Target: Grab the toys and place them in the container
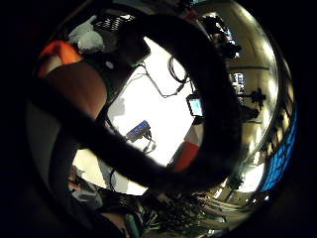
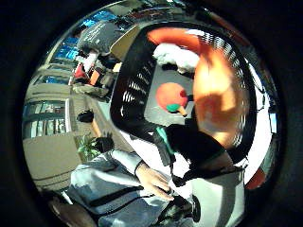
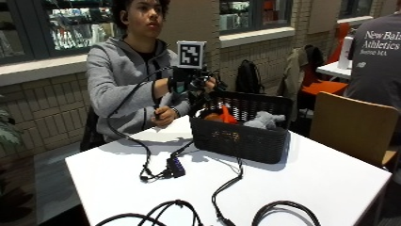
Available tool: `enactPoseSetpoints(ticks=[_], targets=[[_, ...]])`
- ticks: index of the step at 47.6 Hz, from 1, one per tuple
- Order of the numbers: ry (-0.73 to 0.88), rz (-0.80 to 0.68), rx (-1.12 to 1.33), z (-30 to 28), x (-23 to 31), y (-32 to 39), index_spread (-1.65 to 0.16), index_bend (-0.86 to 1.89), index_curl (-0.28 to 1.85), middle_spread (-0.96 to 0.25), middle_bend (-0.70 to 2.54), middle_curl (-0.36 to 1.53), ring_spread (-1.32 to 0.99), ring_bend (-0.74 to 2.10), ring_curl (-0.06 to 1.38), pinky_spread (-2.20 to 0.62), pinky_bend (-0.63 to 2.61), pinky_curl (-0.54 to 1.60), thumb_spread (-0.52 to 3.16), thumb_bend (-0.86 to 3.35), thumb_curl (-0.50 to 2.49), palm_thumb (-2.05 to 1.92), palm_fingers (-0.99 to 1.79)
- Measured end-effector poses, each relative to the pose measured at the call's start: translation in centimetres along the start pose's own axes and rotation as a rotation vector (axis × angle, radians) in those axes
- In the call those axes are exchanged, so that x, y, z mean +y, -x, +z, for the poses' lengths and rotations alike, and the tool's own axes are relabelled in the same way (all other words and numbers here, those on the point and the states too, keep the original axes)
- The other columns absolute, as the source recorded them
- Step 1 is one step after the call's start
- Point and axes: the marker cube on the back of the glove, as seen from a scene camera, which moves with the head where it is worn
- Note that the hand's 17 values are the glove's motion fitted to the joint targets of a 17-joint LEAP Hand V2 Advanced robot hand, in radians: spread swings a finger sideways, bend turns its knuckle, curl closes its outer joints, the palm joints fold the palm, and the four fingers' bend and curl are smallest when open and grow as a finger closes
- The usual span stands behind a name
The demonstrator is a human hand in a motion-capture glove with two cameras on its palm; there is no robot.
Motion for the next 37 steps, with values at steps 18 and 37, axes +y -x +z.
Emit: enactPoseSetpoints(ticks=[18, 37], targets=[[0.03, 0.174, -0.057, 4.7, 9.1, -6.8, -0.3, 0.38, 0.41, 0.01, 0.17, 0.55, -0.13, 0.4, 0.42, 0.03, 1.11, 0.36, 1.42, 0.01, 0.45, 0.06, 0.03], [0.035, 0.444, -0.196, 13.1, 19.2, -16.8, -0.28, 0.37, 0.43, 0.02, 0.2, 0.52, -0.14, 0.4, 0.41, 0.05, 1.01, 0.32, 1.53, 0.04, 0.38, 0.14, 0.12]])
